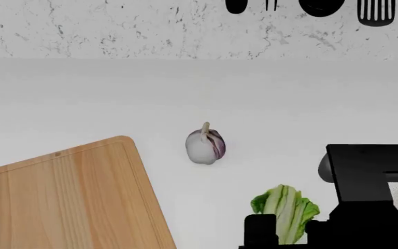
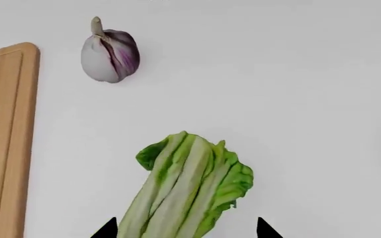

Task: Clear the non-vegetable object off the cutting board and place the vegetables onto it.

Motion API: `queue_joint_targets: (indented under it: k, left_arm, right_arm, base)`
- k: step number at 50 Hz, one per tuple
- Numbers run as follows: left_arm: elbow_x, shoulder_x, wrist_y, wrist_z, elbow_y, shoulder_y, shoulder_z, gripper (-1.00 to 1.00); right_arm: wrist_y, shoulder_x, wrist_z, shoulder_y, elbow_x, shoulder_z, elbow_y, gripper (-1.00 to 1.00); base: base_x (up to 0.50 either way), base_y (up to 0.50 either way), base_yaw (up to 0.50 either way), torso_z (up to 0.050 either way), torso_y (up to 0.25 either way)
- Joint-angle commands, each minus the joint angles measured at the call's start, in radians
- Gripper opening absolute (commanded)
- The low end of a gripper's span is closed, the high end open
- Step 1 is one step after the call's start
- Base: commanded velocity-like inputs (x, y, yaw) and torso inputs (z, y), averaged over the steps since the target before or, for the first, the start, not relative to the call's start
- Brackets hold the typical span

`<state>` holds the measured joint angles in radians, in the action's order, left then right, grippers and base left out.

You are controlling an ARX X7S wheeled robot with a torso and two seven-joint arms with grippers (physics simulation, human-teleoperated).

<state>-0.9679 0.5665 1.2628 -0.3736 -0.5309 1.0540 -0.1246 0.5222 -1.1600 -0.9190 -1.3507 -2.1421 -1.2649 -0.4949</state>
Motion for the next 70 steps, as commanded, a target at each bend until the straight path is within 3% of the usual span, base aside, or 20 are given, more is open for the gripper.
queue_joint_targets:
  k: [1, 11, 12, 30, 39, 48, 70]
  left_arm:
    - [0.009, -0.001, -0.018, -0.002, 0.004, -0.009, 0.016, 1.0]
    - [-0.003, 0.007, -0.015, -0.009, -0.001, -0.011, 0.007, 1.0]
    - [-0.007, 0.011, -0.013, -0.009, -0.002, -0.011, 0.003, 1.0]
    - [-0.048, 0.013, 0.01, -0.037, -0.015, 0.003, -0.018, 1.0]
    - [-0.04, 0.013, 0.001, -0.034, 0.001, 0.017, 0.001, 1.0]
    - [-0.057, 0.016, 0.015, -0.048, -0.003, 0.033, -0.001, 1.0]
    - [-0.074, 0.027, 0.019, -0.07, -0.016, 0.027, -0.003, 1.0]
  right_arm:
    - [-0.055, 0.025, 0.029, 0.072, 0.005, -0.023, -0.009, 1.0]
    - [-0.095, 0.04, 0.069, 0.128, 0.038, -0.038, 0.007, 1.0]
    - [-0.097, 0.039, 0.065, 0.129, 0.047, -0.038, 0.008, -1.0]
    - [0.06, 0.036, -0.045, -0.097, -0.07, 0.039, -0.013, -1.0]
    - [0.144, 0.118, -0.079, -0.212, -0.137, 0.06, -0.001, -1.0]
    - [0.179, 0.223, -0.046, -0.225, -0.144, 0.047, 0.007, -1.0]
    - [0.27, 0.495, 0.14, -0.226, -0.022, 0.003, 0.179, -1.0]
  base:
    - [0.0, 0.0, 0.0, 0.0, 0.0]
    - [0.0, 0.0, 0.0, 0.0, 0.0]
    - [0.0, 0.0, 0.0, 0.0, 0.0]
    - [0.0, 0.0, 0.0, 0.0, 0.0]
    - [0.0, 0.0, 0.0, 0.0, 0.0]
    - [0.0, 0.0, 0.0, 0.0, 0.0]
    - [0.0, 0.0, 0.0, 0.0, 0.0]
